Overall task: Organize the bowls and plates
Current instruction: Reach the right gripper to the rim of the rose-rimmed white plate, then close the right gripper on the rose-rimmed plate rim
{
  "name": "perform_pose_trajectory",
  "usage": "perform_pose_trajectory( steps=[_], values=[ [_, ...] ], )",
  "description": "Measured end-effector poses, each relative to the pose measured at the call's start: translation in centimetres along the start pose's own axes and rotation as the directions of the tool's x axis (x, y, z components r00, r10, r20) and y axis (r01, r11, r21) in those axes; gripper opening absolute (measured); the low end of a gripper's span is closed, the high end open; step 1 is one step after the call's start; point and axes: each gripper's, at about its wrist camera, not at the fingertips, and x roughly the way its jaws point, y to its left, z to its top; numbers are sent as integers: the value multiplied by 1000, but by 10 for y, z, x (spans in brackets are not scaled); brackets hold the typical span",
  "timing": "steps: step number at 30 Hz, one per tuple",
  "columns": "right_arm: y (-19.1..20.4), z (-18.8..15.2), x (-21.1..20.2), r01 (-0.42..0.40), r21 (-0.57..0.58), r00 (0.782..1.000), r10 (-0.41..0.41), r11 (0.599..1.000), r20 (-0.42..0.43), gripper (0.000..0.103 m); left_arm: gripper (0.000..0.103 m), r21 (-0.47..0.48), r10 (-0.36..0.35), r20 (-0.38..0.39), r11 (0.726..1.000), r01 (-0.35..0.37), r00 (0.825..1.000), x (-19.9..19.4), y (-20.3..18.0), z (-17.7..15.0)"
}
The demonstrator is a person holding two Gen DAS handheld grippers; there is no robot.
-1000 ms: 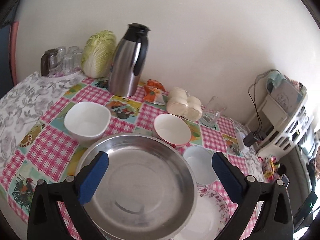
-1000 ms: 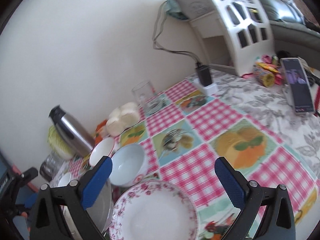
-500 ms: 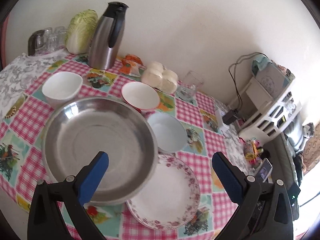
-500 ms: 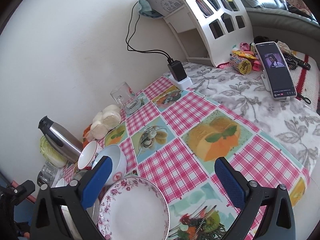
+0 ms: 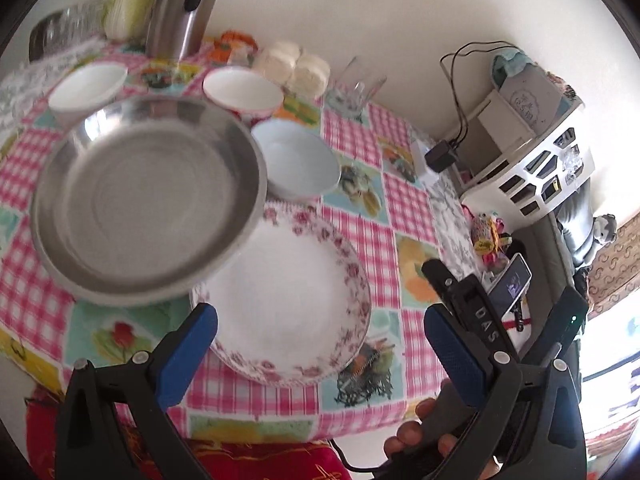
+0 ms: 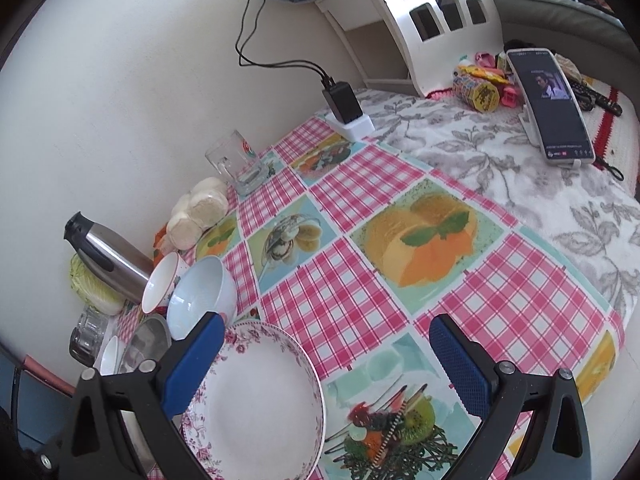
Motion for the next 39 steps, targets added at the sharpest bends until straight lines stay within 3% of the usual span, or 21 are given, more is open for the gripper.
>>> perform_pose_trajectory(
  steps=[8, 17, 22, 24, 27, 29, 31, 32, 37, 39],
  values=[
    [-11, -4, 17, 17, 45, 997, -14, 999, -70, 103, 103, -141, 39, -96, 989, -52, 995, 30, 29, -6],
    [2, -19, 42, -18, -29, 983, 12, 999, -182, 103, 103, -271, 118, -138, 950, -152, 983, 53, 66, -4],
    [8, -27, 50, -39, -65, 975, 24, 997, -220, 103, 102, -286, 142, -153, 941, -181, 978, 59, 74, -3],
    [9, -28, 52, -47, -69, 973, 30, 996, -228, 97, 100, -279, 146, -158, 942, -186, 977, 62, 75, -3],
    [11, -29, 55, -48, -86, 971, 27, 995, -236, 89, 85, -275, 153, -174, 941, -197, 973, 67, 74, -3],
    [12, -30, 56, -56, -87, 971, 34, 995, -239, 87, 82, -268, 150, -166, 944, -191, 975, 67, 73, -3],
    [12, -30, 56, -73, -82, 970, 52, 994, -238, 79, 65, -268, 131, -166, 948, -172, 977, 68, 73, -3],
    [12, -31, 57, -79, -80, 969, 58, 994, -242, 73, 61, -265, 128, -163, 950, -168, 978, 69, 73, -3],
    [10, -33, 65, -117, -53, 959, 100, 992, -264, 62, 37, -274, 118, -140, 950, -153, 983, 72, 77, -4],
    [9, -33, 67, -129, -39, 956, 113, 991, -270, 55, 35, -289, 115, -132, 946, -149, 985, 72, 79, -3]
  ],
)
